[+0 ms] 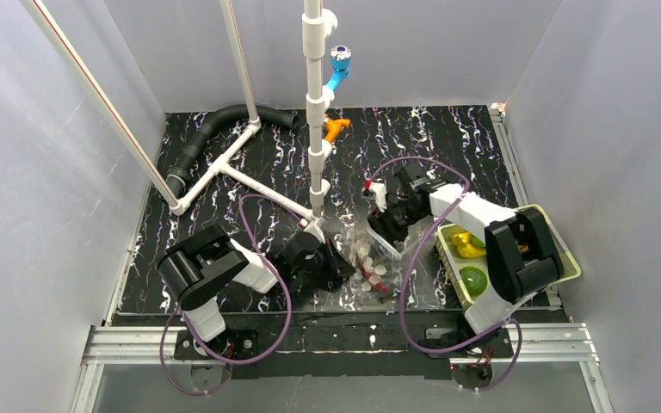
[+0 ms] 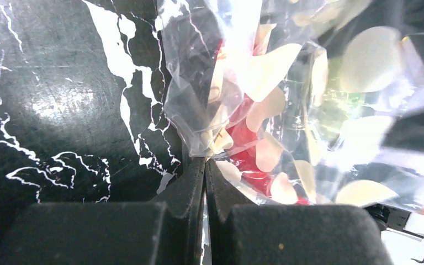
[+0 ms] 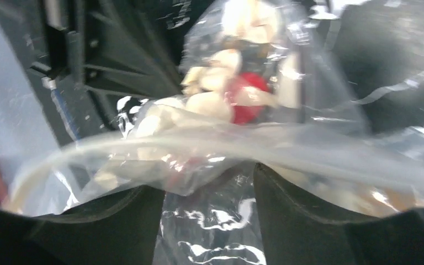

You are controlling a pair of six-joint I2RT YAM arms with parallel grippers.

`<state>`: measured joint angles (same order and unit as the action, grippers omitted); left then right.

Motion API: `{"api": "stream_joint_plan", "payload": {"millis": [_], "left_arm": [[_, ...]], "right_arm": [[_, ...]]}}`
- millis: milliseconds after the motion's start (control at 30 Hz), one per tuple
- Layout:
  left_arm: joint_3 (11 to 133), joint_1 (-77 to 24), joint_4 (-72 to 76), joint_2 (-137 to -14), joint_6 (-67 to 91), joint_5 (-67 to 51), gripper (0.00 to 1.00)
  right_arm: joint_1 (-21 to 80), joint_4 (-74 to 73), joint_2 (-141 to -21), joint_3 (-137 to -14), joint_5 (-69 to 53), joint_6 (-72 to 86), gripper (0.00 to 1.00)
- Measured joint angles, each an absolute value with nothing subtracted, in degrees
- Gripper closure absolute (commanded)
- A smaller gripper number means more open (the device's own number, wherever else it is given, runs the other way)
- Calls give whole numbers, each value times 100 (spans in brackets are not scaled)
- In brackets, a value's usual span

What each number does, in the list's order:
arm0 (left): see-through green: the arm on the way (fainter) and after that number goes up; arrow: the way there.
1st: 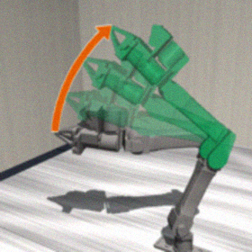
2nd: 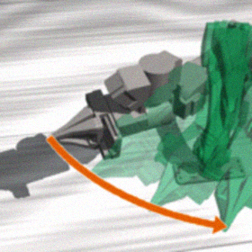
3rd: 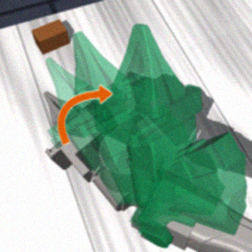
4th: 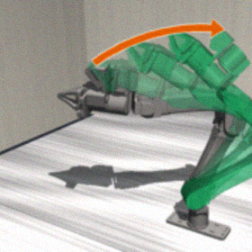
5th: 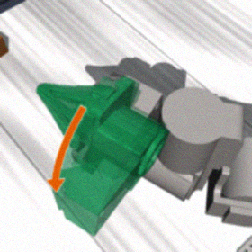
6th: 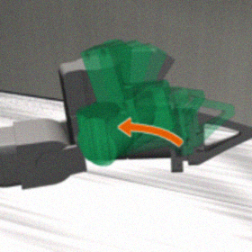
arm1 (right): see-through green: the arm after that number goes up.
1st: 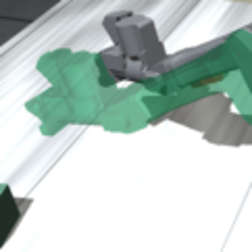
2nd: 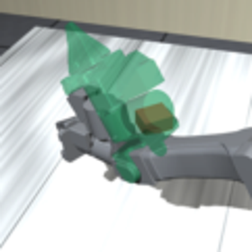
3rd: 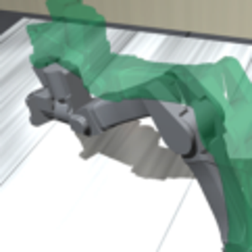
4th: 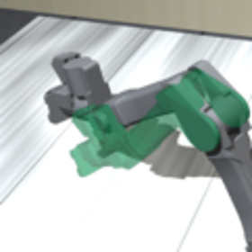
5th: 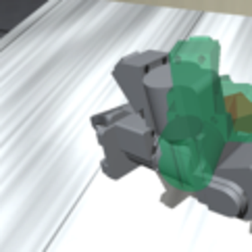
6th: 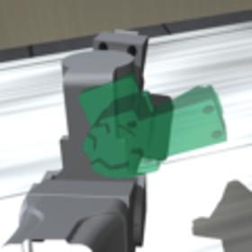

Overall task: Open the zip-top bag and remove the fake food
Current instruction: Pick up the fake vegetable from the zipper food storage bag.

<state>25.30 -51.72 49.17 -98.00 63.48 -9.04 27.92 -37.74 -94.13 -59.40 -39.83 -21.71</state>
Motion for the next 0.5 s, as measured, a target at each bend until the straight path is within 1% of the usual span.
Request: {"api": "stream_joint_plan", "payload": {"millis": [67,133,200,367,500], "left_arm": [[2508,-5172,4862,-9749,6296,-888,100],[2512,-5172,4862,-9749,6261,-902,100],[2515,-5170,4890,-9773,6254,-921,100],[2602,-5170,4984,-9902,6257,-1015,100],[2696,-5170,4910,-9942,6213,-1074,100]], "right_arm": [[2563,-3509,-9271,-5811,-3752,-1933,47],[2547,-3326,-9247,-5756,-3581,-1750,50],[2587,-3203,-9303,-5749,-3430,-1579,50],[2724,-3103,-9651,-5769,-3188,-1367,46],[2943,-3148,-9933,-5898,-3074,-1328,40]]}}
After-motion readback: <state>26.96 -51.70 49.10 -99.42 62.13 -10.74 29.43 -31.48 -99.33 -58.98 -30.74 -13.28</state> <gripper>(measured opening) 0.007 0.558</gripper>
